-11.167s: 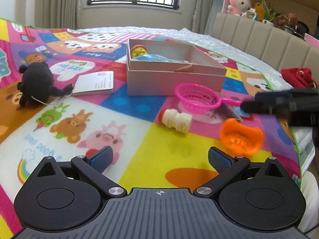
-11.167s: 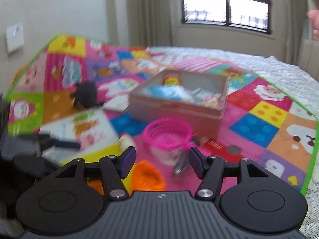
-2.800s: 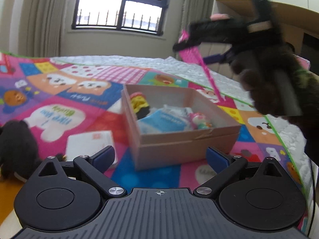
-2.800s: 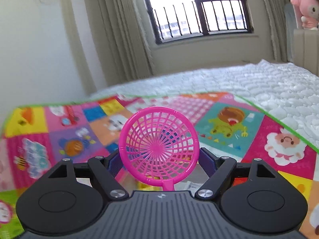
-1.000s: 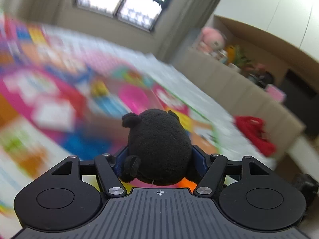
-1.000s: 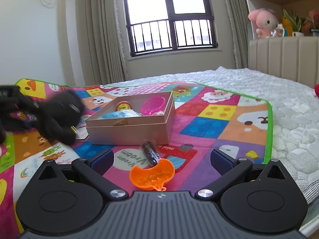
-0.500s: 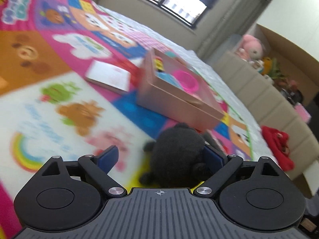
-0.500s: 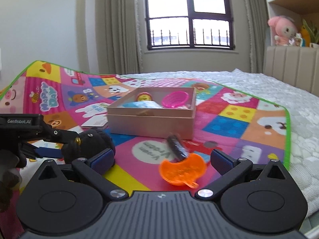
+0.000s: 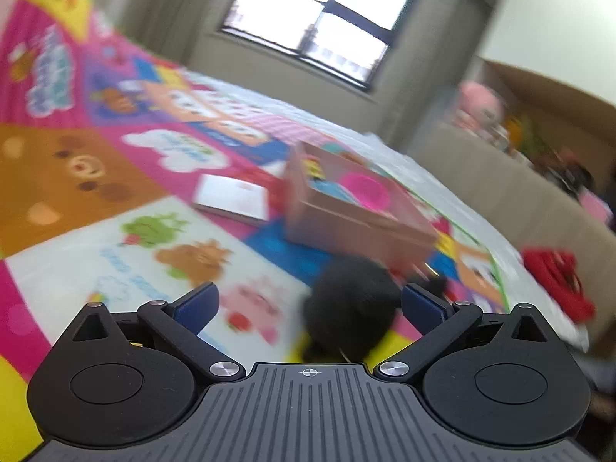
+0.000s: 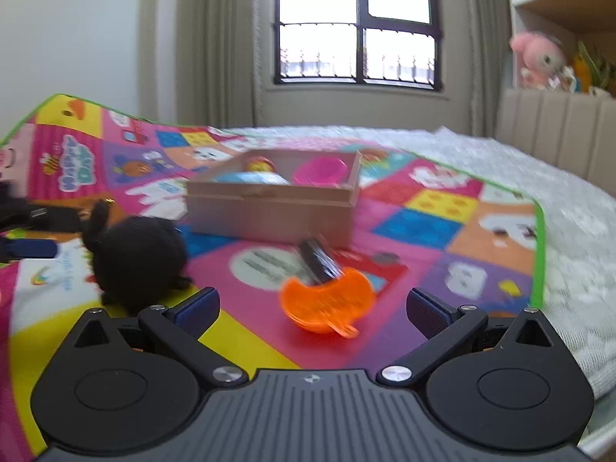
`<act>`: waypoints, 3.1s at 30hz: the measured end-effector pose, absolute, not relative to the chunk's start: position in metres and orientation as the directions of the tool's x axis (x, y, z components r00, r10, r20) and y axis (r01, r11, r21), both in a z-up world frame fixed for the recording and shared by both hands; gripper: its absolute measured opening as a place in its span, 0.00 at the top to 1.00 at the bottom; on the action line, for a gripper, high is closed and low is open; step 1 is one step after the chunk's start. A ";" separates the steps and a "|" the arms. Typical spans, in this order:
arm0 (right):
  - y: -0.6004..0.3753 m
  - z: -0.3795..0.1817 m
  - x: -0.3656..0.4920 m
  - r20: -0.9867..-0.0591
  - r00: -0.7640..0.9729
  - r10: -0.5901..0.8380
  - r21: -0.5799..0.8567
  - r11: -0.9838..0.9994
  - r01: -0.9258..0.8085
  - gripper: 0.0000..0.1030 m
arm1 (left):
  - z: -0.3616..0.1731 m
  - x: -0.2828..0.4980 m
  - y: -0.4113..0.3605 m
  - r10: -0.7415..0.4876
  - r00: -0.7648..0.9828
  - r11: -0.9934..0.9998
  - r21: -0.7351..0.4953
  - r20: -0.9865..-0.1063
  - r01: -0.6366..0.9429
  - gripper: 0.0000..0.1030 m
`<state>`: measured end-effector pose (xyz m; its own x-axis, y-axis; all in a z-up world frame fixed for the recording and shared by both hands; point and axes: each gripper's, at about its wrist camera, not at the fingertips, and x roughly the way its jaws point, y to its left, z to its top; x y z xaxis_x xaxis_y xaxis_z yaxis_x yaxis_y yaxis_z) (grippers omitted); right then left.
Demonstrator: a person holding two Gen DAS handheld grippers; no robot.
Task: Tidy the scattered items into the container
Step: 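Lift the black plush with the left gripper while the right reaches the orange cup, then grasp the orange cup with the right gripper and lift it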
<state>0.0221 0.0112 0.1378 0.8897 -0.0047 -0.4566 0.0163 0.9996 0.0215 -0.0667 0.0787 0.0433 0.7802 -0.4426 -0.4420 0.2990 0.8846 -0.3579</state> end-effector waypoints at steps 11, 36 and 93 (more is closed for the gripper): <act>0.005 0.111 0.030 -0.539 0.842 -0.015 0.064 0.996 0.059 0.00 | 0.030 -0.053 0.020 -0.355 0.780 0.929 -0.098 -0.515 0.358 0.00; 0.009 0.104 0.028 -0.525 0.851 -0.028 0.052 0.997 0.065 0.00 | 0.023 -0.028 0.042 -0.123 0.803 0.914 0.249 -0.583 0.321 0.00; 0.023 0.133 0.006 -0.515 0.856 0.036 -0.019 0.998 -0.053 0.42 | 0.027 -0.028 0.004 -0.210 0.815 0.966 0.014 -0.540 0.259 0.15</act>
<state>0.0063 0.0230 0.1325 0.8564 0.0360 -0.5151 -0.0531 0.9984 -0.0185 -0.0279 0.0037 0.0271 0.8147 -0.2104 -0.5403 0.2587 0.9658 0.0140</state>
